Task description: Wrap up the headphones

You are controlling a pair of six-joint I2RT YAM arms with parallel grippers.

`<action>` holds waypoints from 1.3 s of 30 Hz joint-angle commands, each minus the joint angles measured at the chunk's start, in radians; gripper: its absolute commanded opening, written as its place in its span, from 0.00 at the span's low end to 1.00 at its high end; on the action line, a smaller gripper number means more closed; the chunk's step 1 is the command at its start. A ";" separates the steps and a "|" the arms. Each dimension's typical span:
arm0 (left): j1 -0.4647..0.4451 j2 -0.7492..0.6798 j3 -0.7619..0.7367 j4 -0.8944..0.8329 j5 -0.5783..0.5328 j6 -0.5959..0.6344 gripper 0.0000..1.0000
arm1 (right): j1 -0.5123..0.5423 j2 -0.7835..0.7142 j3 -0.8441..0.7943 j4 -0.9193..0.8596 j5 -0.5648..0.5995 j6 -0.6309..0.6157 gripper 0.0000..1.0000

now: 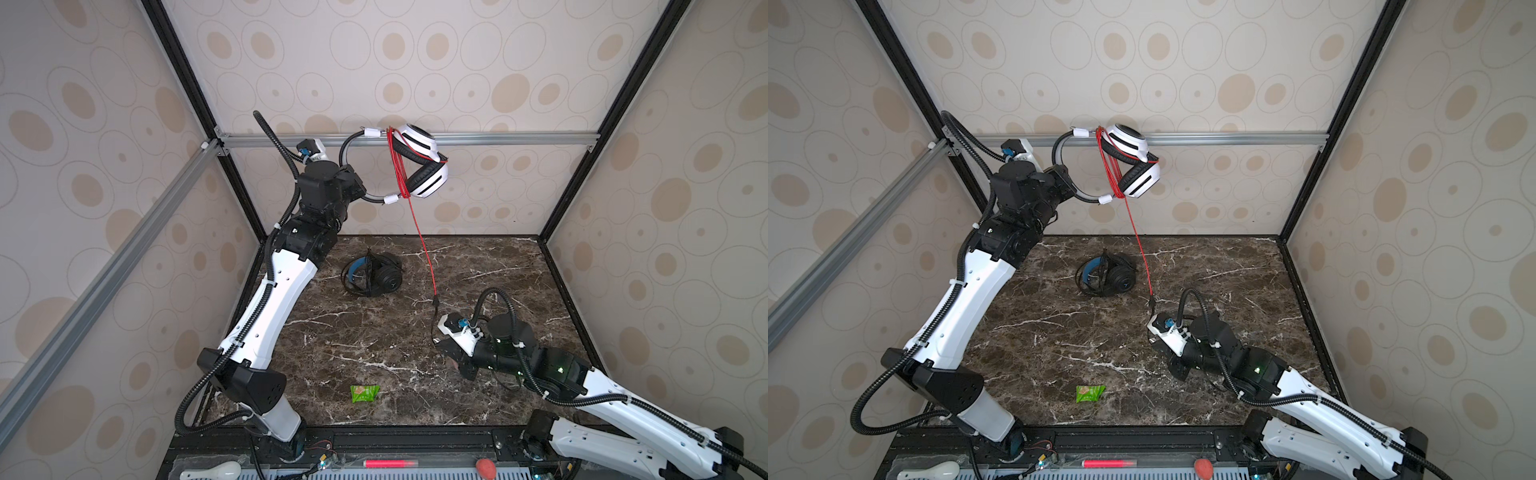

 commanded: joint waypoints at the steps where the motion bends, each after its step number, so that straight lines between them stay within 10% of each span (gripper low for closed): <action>1: 0.009 -0.001 0.013 0.060 -0.090 0.023 0.00 | 0.055 0.014 0.087 -0.106 0.051 -0.051 0.00; 17: -0.031 -0.066 -0.267 0.046 -0.199 0.310 0.00 | 0.124 0.251 0.692 -0.310 0.133 -0.304 0.00; 39: -0.120 -0.359 -0.644 -0.069 0.227 0.488 0.00 | -0.151 0.608 1.205 -0.320 0.137 -0.329 0.00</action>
